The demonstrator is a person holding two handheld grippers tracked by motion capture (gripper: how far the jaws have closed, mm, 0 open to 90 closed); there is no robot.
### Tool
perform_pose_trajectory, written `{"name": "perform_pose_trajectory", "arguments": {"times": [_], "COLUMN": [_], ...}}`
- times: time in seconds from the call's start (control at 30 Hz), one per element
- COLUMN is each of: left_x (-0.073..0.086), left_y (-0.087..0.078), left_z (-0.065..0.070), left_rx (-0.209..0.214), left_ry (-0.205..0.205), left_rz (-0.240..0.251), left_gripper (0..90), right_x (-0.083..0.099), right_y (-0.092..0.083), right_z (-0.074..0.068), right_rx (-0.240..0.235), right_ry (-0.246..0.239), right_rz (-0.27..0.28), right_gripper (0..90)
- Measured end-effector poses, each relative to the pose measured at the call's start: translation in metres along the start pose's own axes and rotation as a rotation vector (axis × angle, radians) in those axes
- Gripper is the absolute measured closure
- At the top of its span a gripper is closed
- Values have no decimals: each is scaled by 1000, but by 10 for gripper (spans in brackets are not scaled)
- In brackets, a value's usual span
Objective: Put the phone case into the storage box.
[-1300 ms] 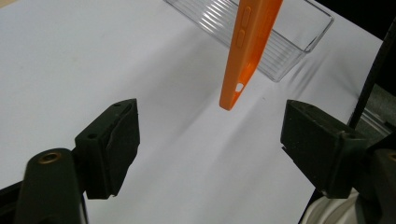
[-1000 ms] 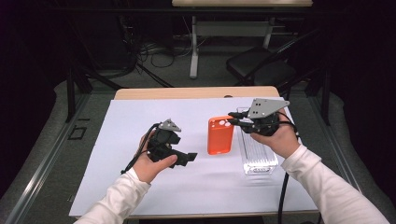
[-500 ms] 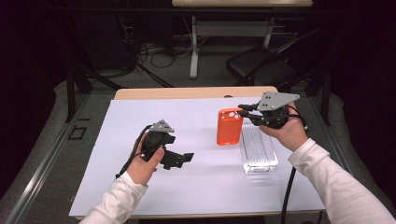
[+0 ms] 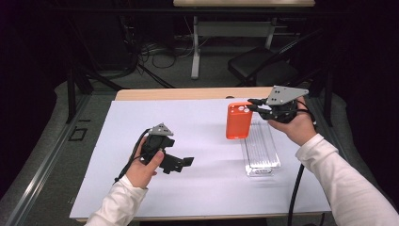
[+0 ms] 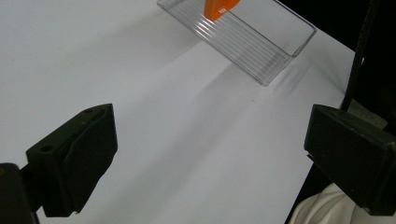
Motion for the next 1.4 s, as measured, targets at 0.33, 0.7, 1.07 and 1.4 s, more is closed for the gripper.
{"name": "perform_pose_trajectory", "arguments": {"times": [0.33, 0.7, 1.07, 1.4], "left_x": [5, 3, 9, 14], "left_y": [1, 3, 12, 12], "left_z": [-1, -2, -4, -7], "left_rx": [-13, -37, -16, -10], "left_ry": [-3, -15, -34, -40], "left_rz": [6, 38, 36, 37], "left_gripper": [5, 5, 5, 5], "right_x": [-1, 8, 9, 17], "right_y": [-2, 1, -2, 5], "right_z": [14, 27, 41, 49], "right_rx": [29, 71, 122, 169], "right_ry": [-17, -22, -64, -120], "right_rz": [-15, -33, -40, -66], "right_gripper": [797, 797, 797, 797]}}
Point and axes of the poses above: each handheld gripper's, and its own axes: y roughly forward along the jaws, x roughly out of its underside, z roughly to its right, the point moved 1 cm from there along y, roughly forward along the jaws, and after that the axes turned 6 degrees about y, right-handed, at the moved point
